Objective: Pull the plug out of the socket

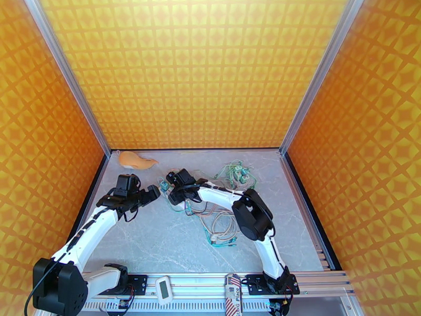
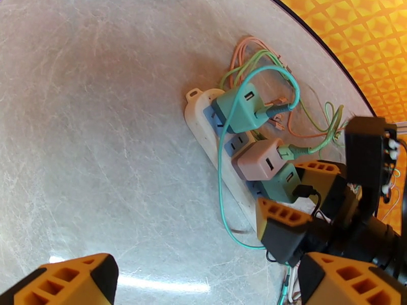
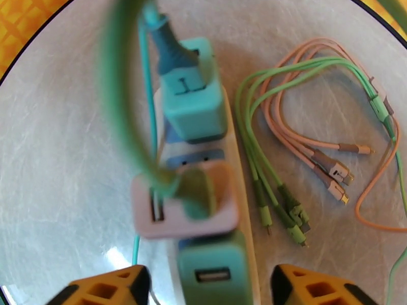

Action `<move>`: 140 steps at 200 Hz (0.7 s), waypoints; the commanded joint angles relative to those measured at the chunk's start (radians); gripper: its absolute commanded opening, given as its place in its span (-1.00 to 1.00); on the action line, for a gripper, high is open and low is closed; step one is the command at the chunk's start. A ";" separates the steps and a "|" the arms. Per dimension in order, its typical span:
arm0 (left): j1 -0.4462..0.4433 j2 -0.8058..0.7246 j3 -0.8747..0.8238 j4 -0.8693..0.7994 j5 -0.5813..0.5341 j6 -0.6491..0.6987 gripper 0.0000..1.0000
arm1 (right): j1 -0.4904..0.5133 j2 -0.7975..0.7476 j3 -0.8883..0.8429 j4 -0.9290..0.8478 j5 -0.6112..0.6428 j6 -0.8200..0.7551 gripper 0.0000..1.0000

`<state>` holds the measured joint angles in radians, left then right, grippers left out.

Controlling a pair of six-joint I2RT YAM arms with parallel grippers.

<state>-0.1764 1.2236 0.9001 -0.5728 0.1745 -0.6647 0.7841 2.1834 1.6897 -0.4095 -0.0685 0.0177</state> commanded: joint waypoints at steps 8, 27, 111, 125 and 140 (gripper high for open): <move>0.006 0.027 0.001 0.020 0.047 -0.016 0.92 | 0.001 0.027 0.057 -0.022 0.018 -0.033 0.11; 0.007 0.040 0.002 0.026 0.056 -0.017 0.91 | 0.001 0.036 0.066 -0.021 0.017 -0.044 0.00; 0.009 0.101 0.025 0.060 0.108 -0.033 0.80 | 0.001 0.007 -0.013 -0.013 0.009 -0.063 -0.22; 0.009 0.106 0.025 0.062 0.113 -0.032 0.80 | 0.000 0.000 -0.020 -0.008 0.004 -0.062 -0.26; 0.011 0.112 0.026 0.066 0.120 -0.036 0.80 | 0.001 0.002 -0.021 -0.015 0.007 -0.065 -0.46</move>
<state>-0.1753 1.3220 0.9012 -0.5346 0.2607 -0.6849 0.7830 2.2059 1.6920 -0.4118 -0.0601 -0.0418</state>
